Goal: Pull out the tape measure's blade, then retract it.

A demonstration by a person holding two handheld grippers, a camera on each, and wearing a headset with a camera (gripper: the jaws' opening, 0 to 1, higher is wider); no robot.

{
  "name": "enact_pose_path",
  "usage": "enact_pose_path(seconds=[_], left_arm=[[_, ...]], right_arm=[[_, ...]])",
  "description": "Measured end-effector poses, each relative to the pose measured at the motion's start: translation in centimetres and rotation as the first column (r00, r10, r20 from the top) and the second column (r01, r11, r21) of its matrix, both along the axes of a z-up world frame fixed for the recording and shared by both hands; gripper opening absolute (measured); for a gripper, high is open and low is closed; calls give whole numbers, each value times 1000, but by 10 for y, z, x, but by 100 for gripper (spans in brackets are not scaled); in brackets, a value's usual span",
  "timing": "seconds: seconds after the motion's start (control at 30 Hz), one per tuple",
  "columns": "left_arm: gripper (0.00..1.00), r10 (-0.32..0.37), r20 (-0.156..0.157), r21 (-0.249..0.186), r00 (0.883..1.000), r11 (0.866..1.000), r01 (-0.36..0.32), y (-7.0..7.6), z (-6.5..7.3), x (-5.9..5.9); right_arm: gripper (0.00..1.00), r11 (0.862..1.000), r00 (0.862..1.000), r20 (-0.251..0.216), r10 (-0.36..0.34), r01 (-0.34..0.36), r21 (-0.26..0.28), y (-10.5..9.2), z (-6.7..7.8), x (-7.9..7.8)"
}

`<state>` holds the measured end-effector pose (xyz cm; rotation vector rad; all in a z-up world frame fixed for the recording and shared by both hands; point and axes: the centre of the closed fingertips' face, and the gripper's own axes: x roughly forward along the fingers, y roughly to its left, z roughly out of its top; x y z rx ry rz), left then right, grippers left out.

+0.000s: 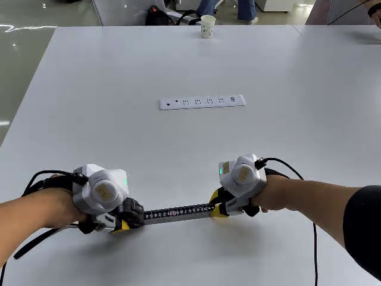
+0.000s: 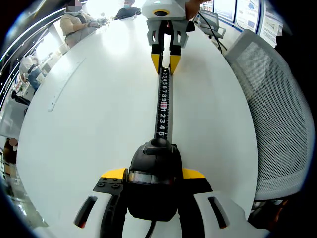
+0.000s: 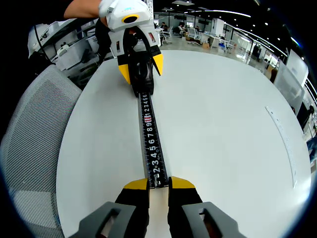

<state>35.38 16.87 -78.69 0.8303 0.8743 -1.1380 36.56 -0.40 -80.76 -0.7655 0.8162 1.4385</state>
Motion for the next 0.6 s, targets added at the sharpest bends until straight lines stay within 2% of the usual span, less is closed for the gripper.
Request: enact_pose_path(seconds=[0.6], left_arm=[[34, 1, 0, -1, 1000, 1000, -1, 0, 0, -1]], right_arm=[[10, 1000, 1000, 1, -1, 1, -2, -3, 0, -1]])
